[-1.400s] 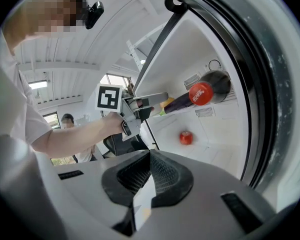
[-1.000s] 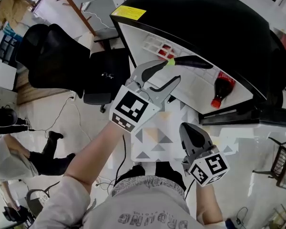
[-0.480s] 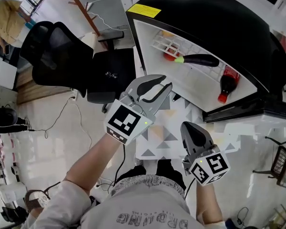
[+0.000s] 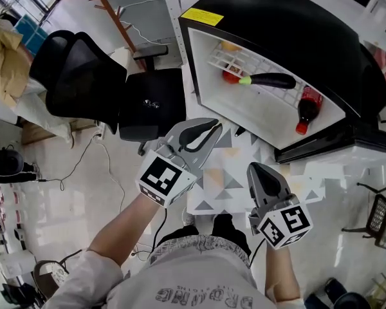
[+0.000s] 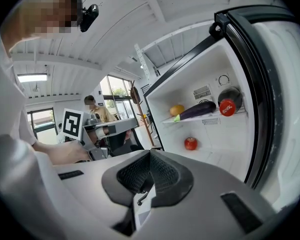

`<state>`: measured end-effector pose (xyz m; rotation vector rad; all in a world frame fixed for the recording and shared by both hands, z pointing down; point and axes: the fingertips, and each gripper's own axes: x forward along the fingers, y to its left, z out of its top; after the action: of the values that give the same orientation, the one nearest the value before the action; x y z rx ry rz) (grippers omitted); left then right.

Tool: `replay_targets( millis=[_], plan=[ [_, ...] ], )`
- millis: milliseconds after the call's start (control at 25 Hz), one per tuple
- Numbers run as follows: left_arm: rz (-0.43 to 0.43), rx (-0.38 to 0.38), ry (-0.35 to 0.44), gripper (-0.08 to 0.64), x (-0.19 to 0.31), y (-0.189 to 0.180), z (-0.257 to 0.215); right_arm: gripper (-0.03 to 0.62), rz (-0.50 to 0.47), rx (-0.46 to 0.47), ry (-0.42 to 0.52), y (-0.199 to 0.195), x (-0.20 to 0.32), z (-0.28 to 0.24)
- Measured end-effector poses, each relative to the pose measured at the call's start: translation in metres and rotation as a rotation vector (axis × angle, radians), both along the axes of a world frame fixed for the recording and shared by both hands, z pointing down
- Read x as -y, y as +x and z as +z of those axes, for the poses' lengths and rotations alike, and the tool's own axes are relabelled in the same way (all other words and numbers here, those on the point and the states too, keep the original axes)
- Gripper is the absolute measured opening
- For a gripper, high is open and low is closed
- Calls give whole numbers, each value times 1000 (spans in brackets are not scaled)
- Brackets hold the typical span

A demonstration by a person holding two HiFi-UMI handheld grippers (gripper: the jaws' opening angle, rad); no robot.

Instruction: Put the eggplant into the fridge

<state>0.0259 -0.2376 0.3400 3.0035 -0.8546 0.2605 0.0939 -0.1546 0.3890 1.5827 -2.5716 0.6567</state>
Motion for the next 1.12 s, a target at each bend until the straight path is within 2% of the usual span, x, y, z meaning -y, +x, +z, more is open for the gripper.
replay_targets(
  millis=[440, 1120],
  plan=[
    [-5, -9, -67, 10, -23, -21, 24, 3, 16, -14, 5, -8, -3, -4],
    [-10, -1, -109, 6, -21, -37, 41, 3, 18, -31, 2, -13, 9, -3]
  ],
)
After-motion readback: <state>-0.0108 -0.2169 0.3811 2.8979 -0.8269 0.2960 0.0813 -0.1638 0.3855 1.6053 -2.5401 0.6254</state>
